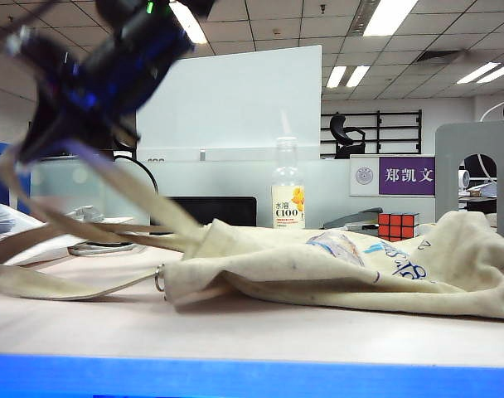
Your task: Take the glasses case out of the canvas bag and put it on the table.
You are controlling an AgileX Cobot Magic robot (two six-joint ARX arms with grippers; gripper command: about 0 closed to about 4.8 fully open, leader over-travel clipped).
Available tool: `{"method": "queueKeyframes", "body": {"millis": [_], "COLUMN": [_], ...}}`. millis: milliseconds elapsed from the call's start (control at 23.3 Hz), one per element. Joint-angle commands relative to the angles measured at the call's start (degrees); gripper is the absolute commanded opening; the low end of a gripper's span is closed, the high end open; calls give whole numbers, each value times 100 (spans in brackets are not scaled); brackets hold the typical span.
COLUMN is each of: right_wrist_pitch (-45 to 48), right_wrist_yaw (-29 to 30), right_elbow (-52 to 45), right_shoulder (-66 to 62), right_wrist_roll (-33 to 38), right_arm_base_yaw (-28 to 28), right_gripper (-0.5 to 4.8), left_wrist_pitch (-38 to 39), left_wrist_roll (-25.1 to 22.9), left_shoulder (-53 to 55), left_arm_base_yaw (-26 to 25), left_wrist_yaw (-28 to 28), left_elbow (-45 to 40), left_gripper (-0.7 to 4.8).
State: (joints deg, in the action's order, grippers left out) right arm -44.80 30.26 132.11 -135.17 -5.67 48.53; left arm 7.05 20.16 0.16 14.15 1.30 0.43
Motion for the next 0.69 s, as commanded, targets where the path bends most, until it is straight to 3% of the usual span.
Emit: {"method": "queueKeyframes", "body": {"millis": [43, 300, 687], "right_wrist_pitch": [-116, -208, -876], "right_wrist_yaw": [205, 348, 264], "right_elbow": [33, 33, -11], "right_shoulder": [503, 1233, 1502], "right_wrist_roll": [-11, 15, -70], "right_arm_base_yaw": [9, 83, 254], "right_gripper": [-6, -6, -6], "left_wrist_pitch": [-111, -372, -437], "left_wrist_roll": [-116, -396, -498], "left_shoulder": [-4, -4, -4], "left_arm_base_yaw": [-2, -2, -2], "left_wrist_yaw": [-70, -656, -798], "left_elbow": [2, 2, 2], "left_gripper": [80, 80, 80]}}
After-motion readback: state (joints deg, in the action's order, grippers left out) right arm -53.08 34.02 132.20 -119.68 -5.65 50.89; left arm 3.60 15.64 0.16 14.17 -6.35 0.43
